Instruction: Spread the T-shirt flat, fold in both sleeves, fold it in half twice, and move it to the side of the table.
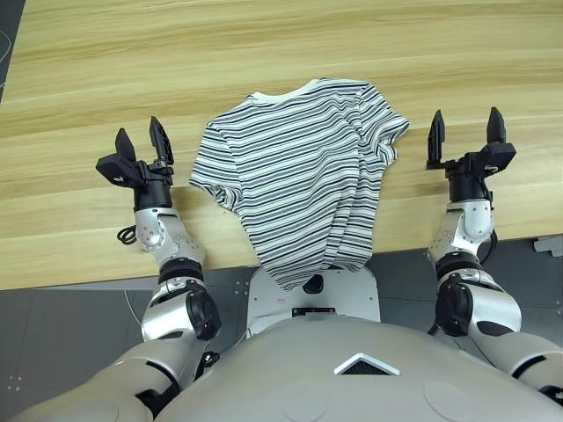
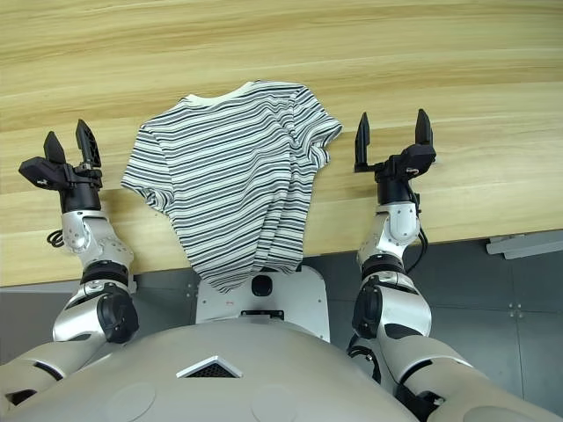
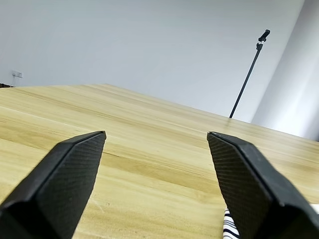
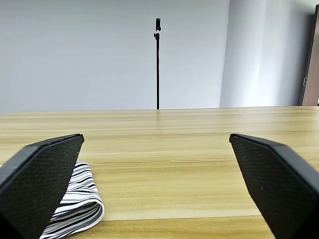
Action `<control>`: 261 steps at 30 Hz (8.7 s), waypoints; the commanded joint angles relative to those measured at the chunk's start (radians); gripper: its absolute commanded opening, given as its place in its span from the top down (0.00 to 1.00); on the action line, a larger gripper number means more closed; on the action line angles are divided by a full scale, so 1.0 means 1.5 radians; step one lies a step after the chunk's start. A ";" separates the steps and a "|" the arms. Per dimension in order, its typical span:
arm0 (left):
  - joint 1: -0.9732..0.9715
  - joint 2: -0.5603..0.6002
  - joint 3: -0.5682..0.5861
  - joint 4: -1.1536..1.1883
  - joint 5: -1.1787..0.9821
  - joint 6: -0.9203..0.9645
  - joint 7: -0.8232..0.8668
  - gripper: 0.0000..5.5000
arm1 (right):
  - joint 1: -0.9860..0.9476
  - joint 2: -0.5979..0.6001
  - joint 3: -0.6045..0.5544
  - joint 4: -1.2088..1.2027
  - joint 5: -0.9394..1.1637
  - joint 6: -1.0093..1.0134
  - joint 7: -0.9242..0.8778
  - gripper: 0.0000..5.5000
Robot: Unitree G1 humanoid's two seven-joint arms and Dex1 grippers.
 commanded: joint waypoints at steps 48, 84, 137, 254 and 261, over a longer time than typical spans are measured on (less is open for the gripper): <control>-0.296 0.118 -0.286 0.115 0.271 0.411 -0.015 0.31 | 0.019 0.055 0.190 -0.544 -0.093 0.439 -0.162 0.00; -0.255 0.106 -0.252 0.153 0.245 0.376 -0.063 0.98 | 0.015 0.088 0.198 -0.523 -0.094 0.412 -0.172 0.00; 0.130 0.265 -0.444 -0.531 0.210 0.485 -0.328 0.98 | -0.486 -0.009 0.578 0.152 -0.611 0.347 0.046 0.00; 0.002 0.256 -0.327 -0.492 0.164 0.484 -0.235 0.98 | -0.211 -0.247 0.325 -0.383 -0.222 0.248 0.211 0.98; -0.791 0.330 -0.356 0.089 0.448 0.320 0.309 0.98 | -0.842 -0.180 0.262 0.099 -0.341 0.434 -0.373 0.98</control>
